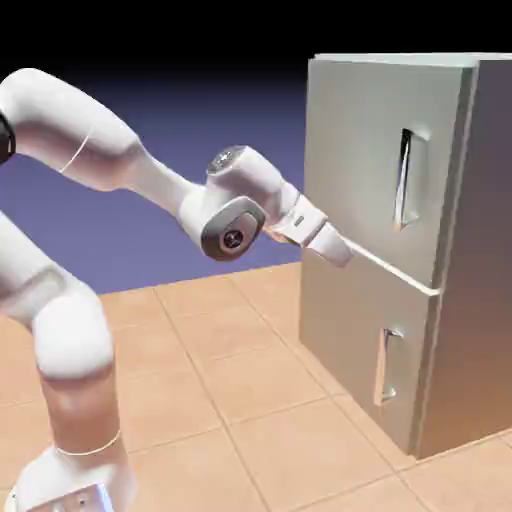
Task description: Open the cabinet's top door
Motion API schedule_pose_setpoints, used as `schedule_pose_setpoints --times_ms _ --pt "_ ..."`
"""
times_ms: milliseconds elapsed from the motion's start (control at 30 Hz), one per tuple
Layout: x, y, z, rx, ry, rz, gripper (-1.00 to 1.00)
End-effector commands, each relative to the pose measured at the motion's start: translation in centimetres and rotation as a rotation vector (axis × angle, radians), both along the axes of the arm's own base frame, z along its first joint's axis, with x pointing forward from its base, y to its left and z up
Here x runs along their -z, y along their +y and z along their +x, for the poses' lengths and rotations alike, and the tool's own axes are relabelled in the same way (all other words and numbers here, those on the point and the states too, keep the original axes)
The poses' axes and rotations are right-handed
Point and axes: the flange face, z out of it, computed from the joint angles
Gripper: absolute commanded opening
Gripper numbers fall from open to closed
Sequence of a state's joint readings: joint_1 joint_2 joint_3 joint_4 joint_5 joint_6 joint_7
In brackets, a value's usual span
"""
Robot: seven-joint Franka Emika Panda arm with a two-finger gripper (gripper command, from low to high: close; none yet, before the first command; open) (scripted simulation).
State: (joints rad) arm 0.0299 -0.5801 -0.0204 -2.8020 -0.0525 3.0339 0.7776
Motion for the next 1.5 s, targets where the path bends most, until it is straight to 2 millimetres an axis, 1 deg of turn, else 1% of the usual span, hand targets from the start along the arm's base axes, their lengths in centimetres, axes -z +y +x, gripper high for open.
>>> schedule_pose_setpoints --times_ms 0,200,400,567,767,967,1133,1300,1467 --pt "-0.6 0.2 0.0 -0.006 -0.013 -0.003 0.00" --pt "-3.9 1.3 -0.4 -0.035 -0.089 -0.020 0.00" --pt "-6.8 1.8 -1.1 -0.054 -0.169 -0.034 0.00" --pt "-8.8 1.7 -1.8 -0.062 -0.237 -0.041 0.00" --pt "-10.6 1.1 -2.7 -0.064 -0.320 -0.044 0.00" --pt "-11.7 -0.1 -3.3 -0.059 -0.404 -0.040 0.00" --pt "-12.1 -1.5 -3.5 -0.050 -0.473 -0.030 0.00" --pt "-12.1 -3.2 -3.5 -0.040 -0.541 -0.016 0.00" --pt "-11.6 -5.0 -3.1 -0.029 -0.605 0.002 0.00"
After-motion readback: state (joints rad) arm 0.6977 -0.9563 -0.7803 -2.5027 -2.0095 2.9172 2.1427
